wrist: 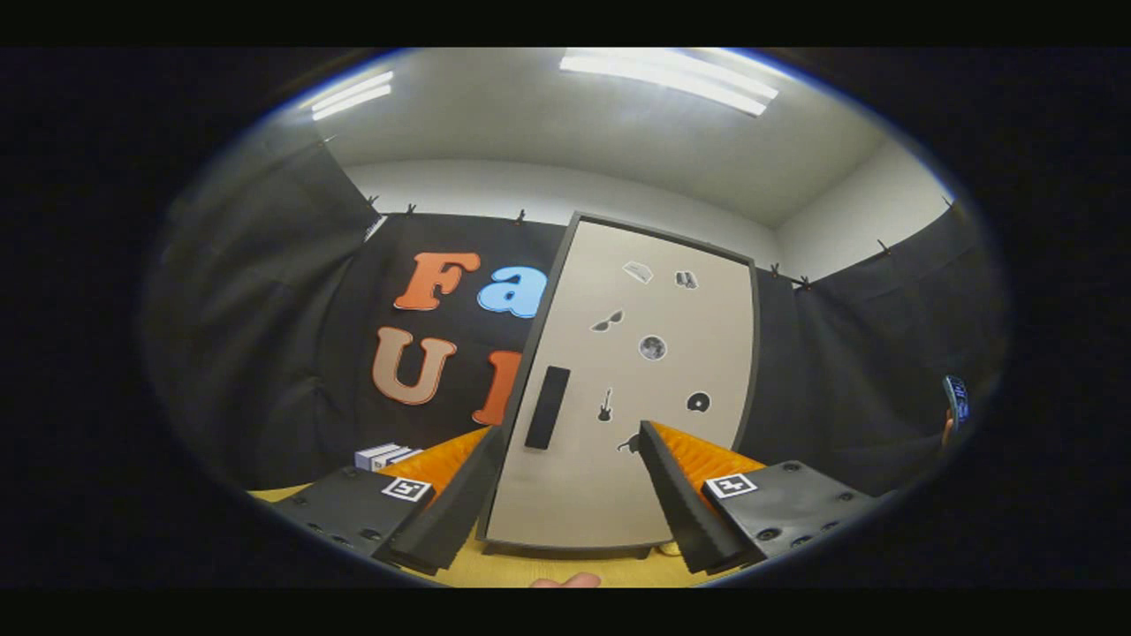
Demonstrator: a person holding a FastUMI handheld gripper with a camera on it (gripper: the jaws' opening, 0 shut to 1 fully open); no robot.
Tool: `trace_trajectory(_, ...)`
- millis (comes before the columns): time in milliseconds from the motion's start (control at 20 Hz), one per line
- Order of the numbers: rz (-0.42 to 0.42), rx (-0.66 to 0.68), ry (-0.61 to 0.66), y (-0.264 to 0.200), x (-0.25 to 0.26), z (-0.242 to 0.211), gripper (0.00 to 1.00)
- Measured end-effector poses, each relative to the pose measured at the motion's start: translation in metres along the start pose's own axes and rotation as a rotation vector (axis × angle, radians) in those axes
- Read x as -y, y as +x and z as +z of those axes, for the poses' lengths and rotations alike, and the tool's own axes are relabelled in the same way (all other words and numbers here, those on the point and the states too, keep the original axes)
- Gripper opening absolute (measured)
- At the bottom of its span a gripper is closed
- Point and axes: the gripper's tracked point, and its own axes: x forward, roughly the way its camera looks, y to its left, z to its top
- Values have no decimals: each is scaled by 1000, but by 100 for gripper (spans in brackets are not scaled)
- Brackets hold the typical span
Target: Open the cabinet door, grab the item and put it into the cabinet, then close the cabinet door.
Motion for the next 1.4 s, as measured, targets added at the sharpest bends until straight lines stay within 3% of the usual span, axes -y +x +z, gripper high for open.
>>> trace_trajectory(200, -4, 7, 7, 7, 2, 4, 97)
trace_trajectory(400, -45, -9, 22, 42, 14, 10, 97)
trace_trajectory(700, -88, -148, 43, 113, 11, -38, 97)
trace_trajectory(1000, -10, -245, 209, 161, -24, -92, 96)
trace_trajectory(1150, -12, -236, 197, 182, -30, -95, 96)
trace_trajectory(1250, -21, -237, 141, 192, -32, -96, 91)
trace_trajectory(1350, -16, -227, 113, 204, -36, -95, 80)
trace_trajectory(1400, -6, -242, 102, 209, -40, -97, 80)
